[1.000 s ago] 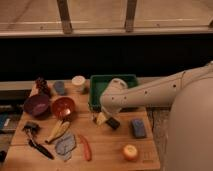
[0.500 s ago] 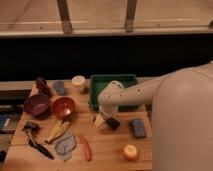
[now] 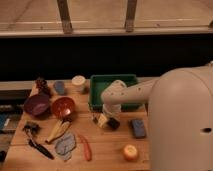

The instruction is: Wipe red bowl with eraser

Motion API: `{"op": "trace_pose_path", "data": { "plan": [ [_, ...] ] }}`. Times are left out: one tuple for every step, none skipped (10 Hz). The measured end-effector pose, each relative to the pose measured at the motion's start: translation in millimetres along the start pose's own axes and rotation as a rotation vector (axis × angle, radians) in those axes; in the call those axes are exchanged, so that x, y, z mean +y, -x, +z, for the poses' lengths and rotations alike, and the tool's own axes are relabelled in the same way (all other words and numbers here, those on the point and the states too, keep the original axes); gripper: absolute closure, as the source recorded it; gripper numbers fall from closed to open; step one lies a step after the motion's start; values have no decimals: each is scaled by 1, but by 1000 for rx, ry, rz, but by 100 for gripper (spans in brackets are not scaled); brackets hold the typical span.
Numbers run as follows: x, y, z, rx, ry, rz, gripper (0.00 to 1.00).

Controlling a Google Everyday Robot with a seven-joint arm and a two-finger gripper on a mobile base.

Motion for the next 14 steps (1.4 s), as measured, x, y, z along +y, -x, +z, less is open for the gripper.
{"op": "trace_pose_path", "data": {
  "plan": [
    [-6,-5,1,9,-2,14,20],
    [-9,-7,4,20,-2,25,20],
    [-11,-8,8,33,-1,31,20],
    [-11,-8,12,43,3,35,20],
    [-13,-10,16,54,5,40,20],
    [-14,-11,18,62,5,42,21],
    [-14,-13,19,72,1,42,27],
    [-13,-15,20,78,-2,47,37],
    [-14,-17,20,81,-8,50,46],
    [-14,-21,19,86,-13,54,55],
    [-13,-26,18,91,-17,59,67],
    [-13,-30,17,94,-22,61,77],
    [-12,-31,16,91,-27,60,87],
    [-10,-31,11,83,-33,56,96]
  ]
}}
